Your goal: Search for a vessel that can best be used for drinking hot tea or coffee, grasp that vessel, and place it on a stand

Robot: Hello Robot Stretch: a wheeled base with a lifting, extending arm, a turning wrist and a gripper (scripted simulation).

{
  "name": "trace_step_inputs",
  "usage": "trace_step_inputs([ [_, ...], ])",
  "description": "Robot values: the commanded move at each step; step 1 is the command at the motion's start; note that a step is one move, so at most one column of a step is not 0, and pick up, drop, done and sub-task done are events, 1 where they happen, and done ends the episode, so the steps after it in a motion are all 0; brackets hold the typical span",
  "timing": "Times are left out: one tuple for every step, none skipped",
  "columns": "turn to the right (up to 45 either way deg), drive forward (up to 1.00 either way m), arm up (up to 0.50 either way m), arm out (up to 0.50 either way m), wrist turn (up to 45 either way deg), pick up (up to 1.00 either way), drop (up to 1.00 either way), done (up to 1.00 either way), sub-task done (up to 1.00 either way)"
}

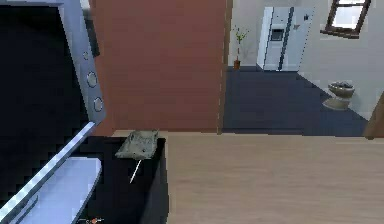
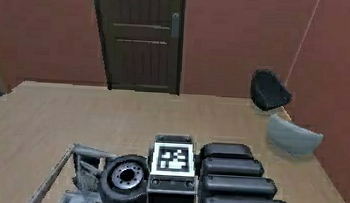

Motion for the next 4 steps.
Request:
trace_step_inputs([
  [0.0,0.5,0.0,0.0,0.0,0.0,0.0,0.0,0.0],
  [-45.0,0.0,0.0,0.0,0.0,0.0,0.0,0.0,0.0],
  [-45.0,0.0,0.0,0.0,0.0,0.0,0.0,0.0,0.0],
  [-45.0,0.0,0.0,0.0,0.0,0.0,0.0,0.0,0.0],
])
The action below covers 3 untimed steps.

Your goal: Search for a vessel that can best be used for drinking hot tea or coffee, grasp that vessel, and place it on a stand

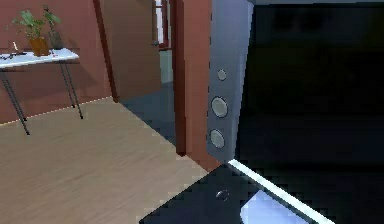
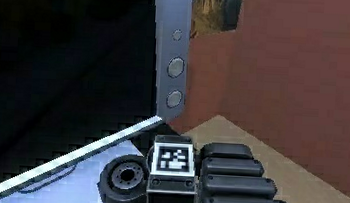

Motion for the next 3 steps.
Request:
trace_step_inputs([
  [-21.0,0.0,0.0,0.0,0.0,0.0,0.0,0.0,0.0],
  [0.0,0.0,0.0,0.3,0.0,0.0,0.0,0.0,0.0],
  [0.0,0.0,0.0,0.0,45.0,0.0,0.0,0.0,0.0],
])
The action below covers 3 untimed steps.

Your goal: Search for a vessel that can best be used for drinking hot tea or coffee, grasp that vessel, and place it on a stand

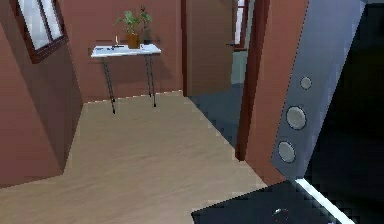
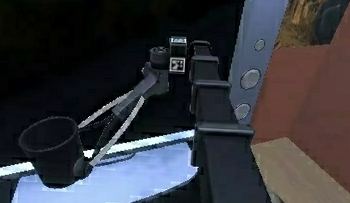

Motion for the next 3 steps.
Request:
trace_step_inputs([
  [0.0,0.0,0.0,0.0,45.0,0.0,0.0,0.0,0.0],
  [0.0,0.0,0.0,0.0,0.0,0.0,1.0,0.0,0.0],
  [0.0,0.0,0.0,-0.1,0.0,0.0,0.0,0.0,0.0],
])
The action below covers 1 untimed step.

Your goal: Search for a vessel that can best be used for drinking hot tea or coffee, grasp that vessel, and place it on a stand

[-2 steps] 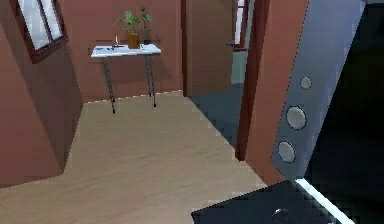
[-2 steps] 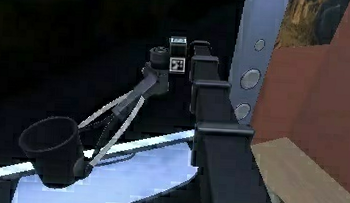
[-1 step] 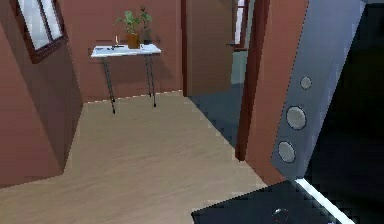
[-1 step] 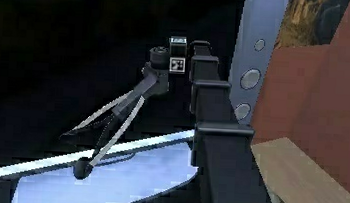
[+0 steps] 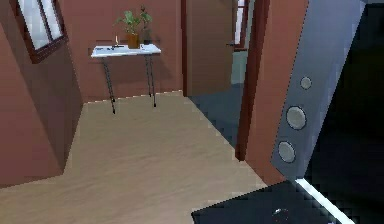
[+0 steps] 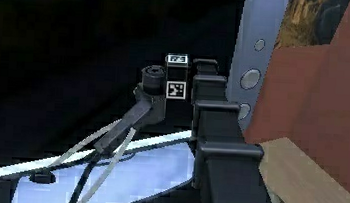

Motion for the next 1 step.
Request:
trace_step_inputs([
  [0.0,0.0,0.0,0.0,0.0,0.0,0.0,1.0,0.0],
])
